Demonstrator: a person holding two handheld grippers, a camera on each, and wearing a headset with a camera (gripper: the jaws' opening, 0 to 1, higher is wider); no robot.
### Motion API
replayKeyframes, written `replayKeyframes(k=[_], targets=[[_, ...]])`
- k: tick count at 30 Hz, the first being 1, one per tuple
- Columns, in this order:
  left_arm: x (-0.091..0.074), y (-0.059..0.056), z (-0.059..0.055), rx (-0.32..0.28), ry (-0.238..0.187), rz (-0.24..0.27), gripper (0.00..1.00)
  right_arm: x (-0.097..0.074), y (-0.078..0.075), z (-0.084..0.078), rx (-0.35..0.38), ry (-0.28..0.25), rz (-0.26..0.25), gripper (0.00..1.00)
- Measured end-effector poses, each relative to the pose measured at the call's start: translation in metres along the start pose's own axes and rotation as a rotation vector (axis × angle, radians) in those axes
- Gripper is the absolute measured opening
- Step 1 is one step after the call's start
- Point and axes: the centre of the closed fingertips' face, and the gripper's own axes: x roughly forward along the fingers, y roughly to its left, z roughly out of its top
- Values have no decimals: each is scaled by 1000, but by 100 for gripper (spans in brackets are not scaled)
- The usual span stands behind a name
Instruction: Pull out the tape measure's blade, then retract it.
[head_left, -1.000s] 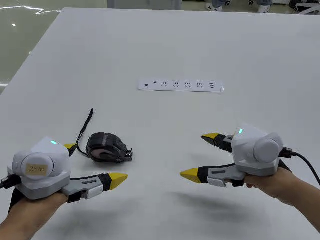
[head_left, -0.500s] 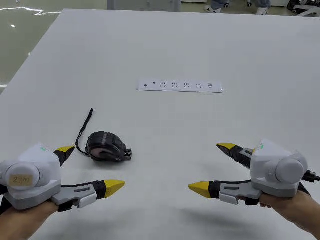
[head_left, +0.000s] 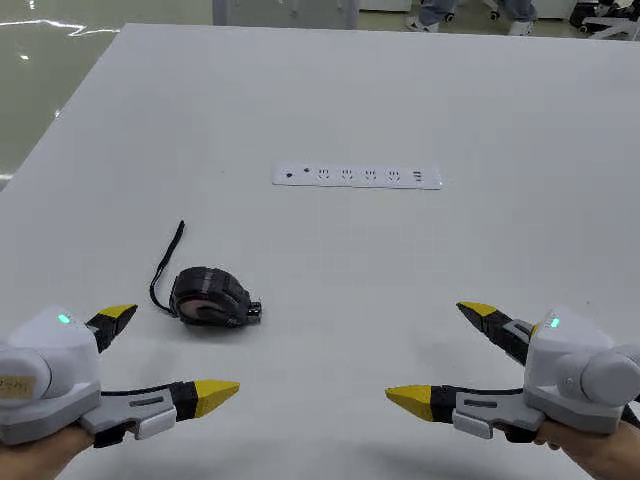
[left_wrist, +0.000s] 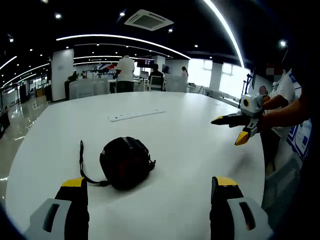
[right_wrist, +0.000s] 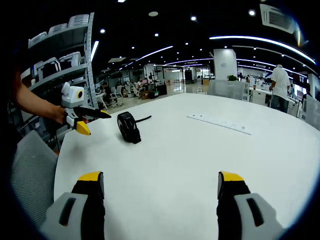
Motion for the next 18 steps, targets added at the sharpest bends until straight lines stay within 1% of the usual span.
replayKeyframes(k=[3, 6, 10, 13, 18], targets=[[-2, 1, 1, 8, -3, 3, 100, -3, 1, 0, 2, -2, -6, 97], [-4, 1, 2, 8, -11, 6, 100, -6, 1, 0, 9, -17, -17, 98], [-5, 1, 2, 14, -7, 14, 100, -10, 0, -2, 14, -17, -32, 100], [-7, 0, 2, 20, -5, 11, 100, -13, 3, -3, 21, -20, -31, 100], [-11, -1, 2, 23, -19, 15, 100, -18, 4, -4, 15, -22, -40, 100]])
